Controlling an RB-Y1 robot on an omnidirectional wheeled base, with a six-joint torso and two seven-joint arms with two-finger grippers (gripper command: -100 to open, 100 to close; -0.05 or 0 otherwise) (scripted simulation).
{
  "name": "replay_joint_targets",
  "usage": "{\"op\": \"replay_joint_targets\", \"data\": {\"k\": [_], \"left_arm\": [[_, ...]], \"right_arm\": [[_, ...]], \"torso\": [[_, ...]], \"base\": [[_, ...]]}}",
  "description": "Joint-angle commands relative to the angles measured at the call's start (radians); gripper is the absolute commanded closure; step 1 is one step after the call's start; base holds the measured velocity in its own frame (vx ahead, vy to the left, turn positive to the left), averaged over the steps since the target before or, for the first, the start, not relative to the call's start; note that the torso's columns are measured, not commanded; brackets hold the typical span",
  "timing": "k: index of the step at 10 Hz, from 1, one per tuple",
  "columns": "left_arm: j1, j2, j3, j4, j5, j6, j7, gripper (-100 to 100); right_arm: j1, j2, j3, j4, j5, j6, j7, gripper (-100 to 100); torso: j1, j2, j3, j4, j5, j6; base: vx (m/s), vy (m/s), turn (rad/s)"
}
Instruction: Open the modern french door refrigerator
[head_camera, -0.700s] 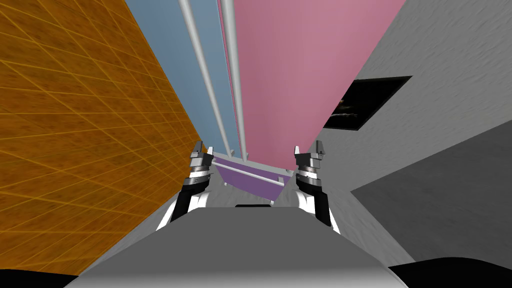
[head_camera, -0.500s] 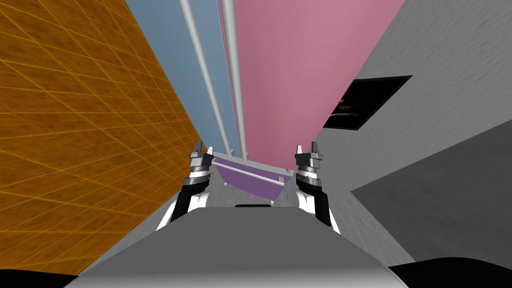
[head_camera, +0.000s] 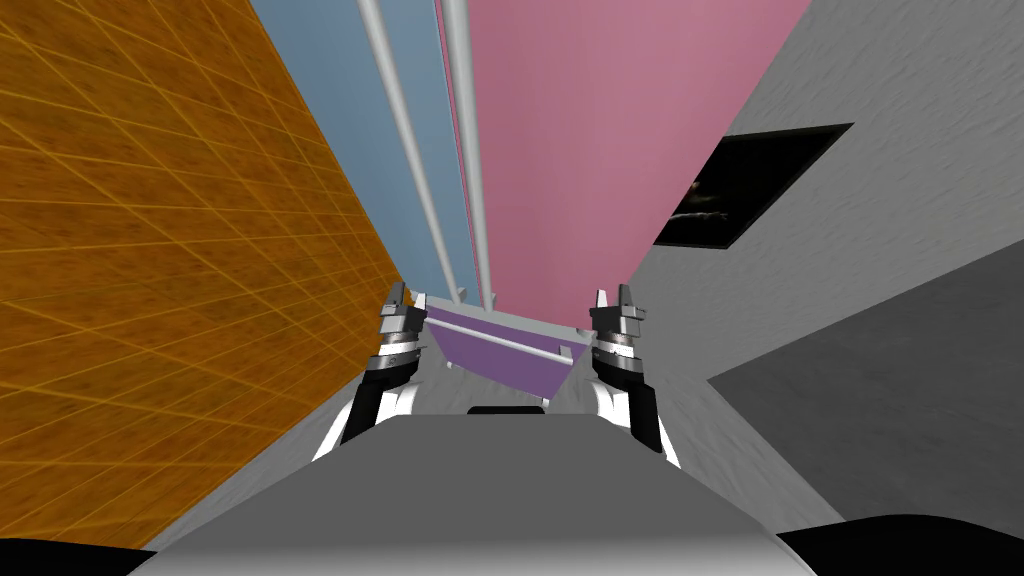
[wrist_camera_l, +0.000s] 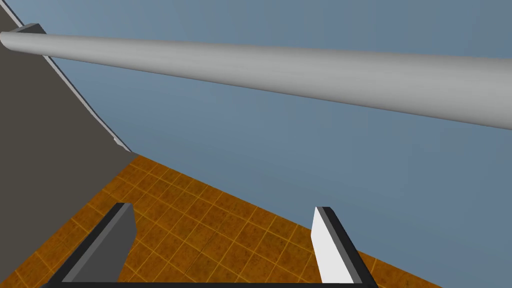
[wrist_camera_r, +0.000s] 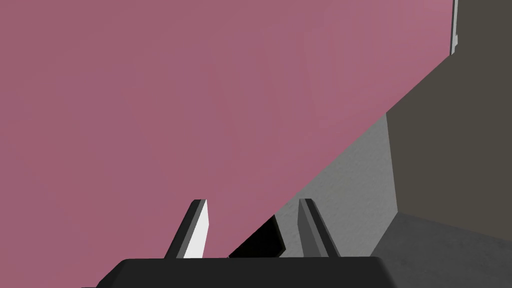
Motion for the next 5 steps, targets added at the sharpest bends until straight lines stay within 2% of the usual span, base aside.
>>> {"op": "replay_joint_targets", "data": {"k": [1,2,3,5], "left_arm": [[0.000,0.000,0.000,0.000,0.000,0.000,0.000,0],[0.000,0.000,0.000,0.000,0.000,0.000,0.000,0],[-0.002,0.037,-0.001,0.012,-0.001,-0.007,-0.003,-100],[-0.007,0.089,-0.004,0.038,-0.003,-0.022,-0.008,-100]], "right_arm": [[0.000,0.000,0.000,0.000,0.000,0.000,0.000,0],[0.000,0.000,0.000,0.000,0.000,0.000,0.000,0],[0.000,0.000,0.000,0.000,0.000,0.000,0.000,0],[0.000,0.000,0.000,0.000,0.000,0.000,0.000,0]], "torso": [[0.000,0.074,-0.148,0.074,0.000,0.000],[0.000,0.148,-0.295,0.148,0.000,0.000],[0.000,0.221,-0.443,0.221,0.000,0.000],[0.001,0.264,-0.531,0.264,0.000,0.000]], "base": [[0.000,0.000,0.000],[0.000,0.000,0.000],[0.008,0.001,-0.011],[0.007,0.004,-0.017]]}}
